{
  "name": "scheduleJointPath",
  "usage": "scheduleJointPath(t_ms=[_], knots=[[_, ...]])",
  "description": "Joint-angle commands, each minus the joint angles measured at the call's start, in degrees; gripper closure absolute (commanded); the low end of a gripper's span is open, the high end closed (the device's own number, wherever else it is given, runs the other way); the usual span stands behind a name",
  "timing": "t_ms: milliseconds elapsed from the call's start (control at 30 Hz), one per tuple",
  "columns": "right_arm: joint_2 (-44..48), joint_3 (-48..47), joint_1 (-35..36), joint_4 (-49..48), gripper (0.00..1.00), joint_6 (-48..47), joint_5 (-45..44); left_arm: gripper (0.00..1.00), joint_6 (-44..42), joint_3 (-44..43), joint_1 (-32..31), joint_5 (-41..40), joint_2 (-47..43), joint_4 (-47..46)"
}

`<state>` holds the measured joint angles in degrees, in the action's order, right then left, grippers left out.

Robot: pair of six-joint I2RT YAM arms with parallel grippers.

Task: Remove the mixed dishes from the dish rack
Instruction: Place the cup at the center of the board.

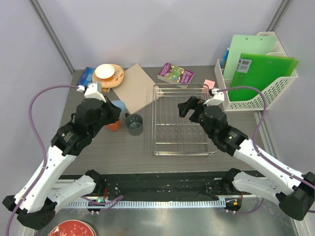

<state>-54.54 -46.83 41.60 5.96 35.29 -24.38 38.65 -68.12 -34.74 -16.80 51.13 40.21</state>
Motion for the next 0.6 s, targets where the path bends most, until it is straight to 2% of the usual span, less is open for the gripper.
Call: scheduleJointPath(t_ms=[0, 167, 300, 567], knots=[[1.11, 2.62, -0.03, 1.96, 0.00, -2.33, -2.52, 1.00, 0.10, 1.31, 0.11, -1.41, 3.71, 18.50], [1.98, 4.02, 0.06, 1.95, 0.00, -2.33, -1.11, 1.00, 2.48, 4.66, 0.11, 4.92, 3.79, 20.52], [3.04, 5.43, -0.03, 1.78, 0.00, -2.15, -0.49, 1.00, 1.42, 5.97, 0.11, 6.69, 7.04, 22.19], [4.18, 8.15, -0.03, 1.25, 0.00, -0.57, 1.09, 1.00, 1.25, 11.95, 0.29, 7.65, 13.81, 14.56]])
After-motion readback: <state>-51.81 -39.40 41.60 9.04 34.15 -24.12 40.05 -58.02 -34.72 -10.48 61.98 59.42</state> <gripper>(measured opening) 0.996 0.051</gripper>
